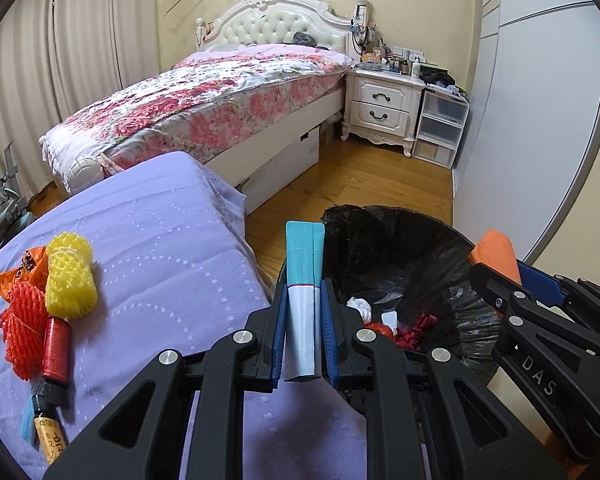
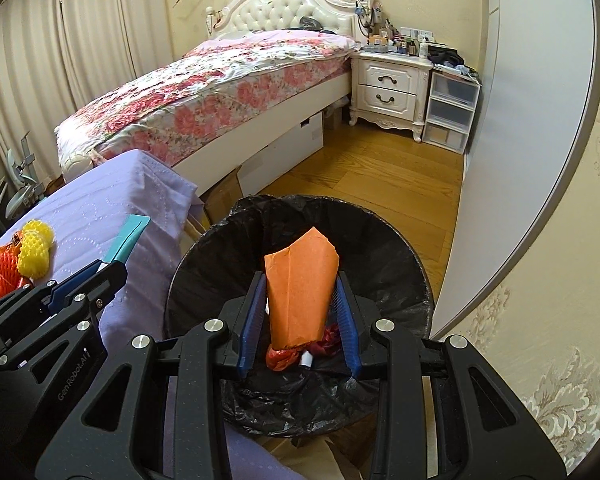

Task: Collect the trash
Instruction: 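Carry the white-teal tube in left and orange paper in right over the bin, then open both tools to drop the tube and orange paper into the bin, then move both open tools back over the remaining trash on the table, then close the right tool on the gold bottle and lift it, then close the left tool on the blue tube while right holds the gold bottle, then carry the blue tube in left and gold bottle in right over the bin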

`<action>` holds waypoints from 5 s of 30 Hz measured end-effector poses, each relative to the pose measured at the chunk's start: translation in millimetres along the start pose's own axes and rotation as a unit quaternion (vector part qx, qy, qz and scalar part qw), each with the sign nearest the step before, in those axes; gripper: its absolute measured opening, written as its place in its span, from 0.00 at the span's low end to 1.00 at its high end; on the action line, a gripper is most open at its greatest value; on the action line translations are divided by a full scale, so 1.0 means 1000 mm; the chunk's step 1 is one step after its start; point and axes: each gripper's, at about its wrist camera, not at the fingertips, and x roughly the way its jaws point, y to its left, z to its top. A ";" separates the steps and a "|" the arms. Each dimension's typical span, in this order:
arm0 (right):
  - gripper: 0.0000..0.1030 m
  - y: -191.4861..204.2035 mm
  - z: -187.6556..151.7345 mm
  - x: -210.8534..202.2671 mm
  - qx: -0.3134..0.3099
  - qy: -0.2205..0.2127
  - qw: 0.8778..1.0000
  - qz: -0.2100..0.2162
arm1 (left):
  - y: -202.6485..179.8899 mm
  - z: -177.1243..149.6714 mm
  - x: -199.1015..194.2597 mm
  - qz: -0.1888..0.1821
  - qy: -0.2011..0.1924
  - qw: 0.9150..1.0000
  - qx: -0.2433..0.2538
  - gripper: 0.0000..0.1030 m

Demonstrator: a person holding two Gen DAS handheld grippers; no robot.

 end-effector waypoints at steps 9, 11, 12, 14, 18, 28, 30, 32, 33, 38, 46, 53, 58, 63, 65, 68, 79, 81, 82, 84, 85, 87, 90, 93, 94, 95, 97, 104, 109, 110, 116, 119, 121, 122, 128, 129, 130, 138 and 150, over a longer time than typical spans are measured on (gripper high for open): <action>0.33 -0.010 0.002 0.005 0.016 0.003 1.000 -0.005 | -0.007 0.003 0.009 0.006 0.005 1.000 0.007 0.17; 0.33 -0.011 0.004 0.005 0.017 0.003 1.000 -0.005 | -0.009 0.004 0.011 0.007 0.007 1.000 0.009 0.17; 0.33 -0.011 0.004 0.005 0.018 0.003 1.000 -0.005 | -0.010 0.004 0.011 0.007 0.009 1.000 0.009 0.17; 0.33 -0.011 0.003 0.005 0.017 0.002 1.000 -0.006 | -0.011 0.004 0.012 0.008 0.010 1.000 0.011 0.17; 0.34 -0.012 0.004 0.005 0.020 0.000 1.000 -0.009 | -0.012 0.004 0.012 0.009 0.010 1.000 0.011 0.18; 0.58 -0.015 0.007 -0.001 0.027 -0.012 0.999 -0.023 | -0.004 0.005 0.007 0.021 0.005 1.000 -0.002 0.62; 0.59 -0.015 0.007 -0.001 0.028 -0.012 0.999 -0.026 | -0.002 0.004 0.006 0.024 0.005 1.000 -0.002 0.64; 0.60 -0.014 0.006 -0.003 0.027 -0.013 0.999 -0.027 | 0.003 0.003 0.003 0.027 0.006 1.000 -0.005 0.66; 0.61 -0.013 0.006 -0.004 0.026 -0.013 0.999 -0.028 | 0.004 0.003 0.002 0.028 0.006 1.000 -0.007 0.66; 0.64 -0.008 0.002 -0.011 0.019 -0.014 0.999 -0.026 | 0.015 -0.002 -0.011 0.040 0.003 0.999 -0.016 0.69; 0.65 0.013 -0.009 -0.025 0.004 -0.011 1.000 -0.004 | 0.039 -0.017 -0.041 0.056 -0.006 0.998 -0.034 0.69; 0.65 0.047 -0.021 -0.036 -0.026 -0.008 0.999 0.028 | 0.072 -0.041 -0.071 0.081 -0.010 0.995 -0.054 0.69; 0.65 0.077 -0.029 -0.041 -0.056 -0.002 0.997 0.051 | 0.105 -0.060 -0.094 0.108 -0.012 0.991 -0.080 0.69; 0.64 0.104 -0.036 -0.051 -0.082 -0.001 0.994 0.073 | 0.142 -0.080 -0.114 0.140 -0.013 0.984 -0.111 0.69; 0.65 0.115 -0.038 -0.054 -0.092 -0.001 0.992 0.081 | 0.155 -0.087 -0.120 0.152 -0.012 0.981 -0.123 0.69; 0.65 0.135 -0.042 -0.058 -0.108 0.001 0.990 0.093 | 0.174 -0.100 -0.128 0.170 -0.009 0.976 -0.139 0.69; 0.64 0.216 -0.063 -0.068 -0.187 0.010 0.971 0.151 | 0.227 -0.135 -0.150 0.211 0.000 0.960 -0.186 0.69; 0.63 0.231 -0.068 -0.069 -0.205 0.011 0.966 0.159 | 0.232 -0.139 -0.154 0.223 -0.002 0.957 -0.186 0.69; 0.63 0.237 -0.071 -0.069 -0.211 0.012 0.964 0.161 | 0.235 -0.141 -0.155 0.227 -0.003 0.956 -0.186 0.69; 0.61 0.250 -0.074 -0.069 -0.224 0.016 0.960 0.167 | 0.242 -0.144 -0.158 0.236 -0.004 0.953 -0.188 0.69; 0.56 0.255 -0.076 -0.068 -0.230 0.019 0.958 0.169 | 0.246 -0.146 -0.159 0.238 -0.003 0.952 -0.192 0.69; 0.52 0.262 -0.079 -0.067 -0.239 0.025 0.955 0.173 | 0.254 -0.150 -0.160 0.239 -0.001 0.950 -0.201 0.69; 0.46 0.274 -0.083 -0.063 -0.251 0.035 0.951 0.177 | 0.260 -0.154 -0.159 0.239 0.002 0.948 -0.208 0.69; 0.35 0.283 -0.089 -0.059 -0.262 0.045 0.948 0.177 | 0.261 -0.156 -0.159 0.236 0.003 0.949 -0.210 0.69; 0.28 0.284 -0.090 -0.058 -0.263 0.048 0.947 0.178 | 0.261 -0.156 -0.159 0.236 0.002 0.949 -0.208 0.69; 0.23 0.285 -0.092 -0.058 -0.266 0.051 0.946 0.178 | 0.260 -0.156 -0.159 0.236 0.002 0.950 -0.207 0.69; 0.23 0.284 -0.095 -0.059 -0.268 0.050 0.946 0.176 | 0.259 -0.155 -0.159 0.231 0.000 0.951 -0.206 0.69; 0.23 0.264 -0.098 -0.063 -0.260 0.049 0.951 0.164 | 0.242 -0.149 -0.152 0.216 0.000 0.957 -0.192 0.69; 0.23 0.242 -0.092 -0.058 -0.237 0.047 0.960 0.145 | 0.227 -0.142 -0.146 0.204 -0.001 0.964 -0.173 0.69; 0.23 0.237 -0.090 -0.056 -0.232 0.047 0.961 0.143 | 0.224 -0.140 -0.144 0.201 -0.001 0.965 -0.170 0.69; 0.23 0.218 -0.075 -0.045 -0.207 0.048 0.968 0.132 | 0.209 -0.127 -0.131 0.182 0.000 0.971 -0.156 0.69; 0.23 0.212 -0.070 -0.040 -0.199 0.048 0.970 0.132 | 0.201 -0.116 -0.121 0.177 0.001 0.974 -0.143 0.69; 0.23 0.210 -0.068 -0.037 -0.195 0.049 0.970 0.133 | 0.197 -0.110 -0.114 0.174 0.002 0.975 -0.135 0.69; 0.23 0.208 -0.066 -0.036 -0.194 0.049 0.971 0.134 | 0.196 -0.106 -0.110 0.172 0.003 0.976 -0.131 0.69; 0.23 0.204 -0.064 -0.028 -0.186 0.058 0.971 0.141 | 0.191 -0.092 -0.089 0.156 0.022 0.980 -0.119 0.67; 0.23 0.203 -0.064 -0.029 -0.185 0.057 0.971 0.142 | 0.191 -0.091 -0.087 0.153 0.026 0.981 -0.116 0.65; 0.23 0.203 -0.064 -0.029 -0.184 0.058 0.971 0.144 | 0.190 -0.091 -0.084 0.148 0.031 0.982 -0.112 0.62; 0.23 0.200 -0.063 -0.026 -0.181 0.057 0.970 0.152 | 0.190 -0.097 -0.074 0.115 0.061 0.985 -0.113 0.36; 0.23 0.199 -0.063 -0.027 -0.180 0.057 0.970 0.152 | 0.178 -0.112 -0.090 0.098 0.054 0.987 -0.113 0.19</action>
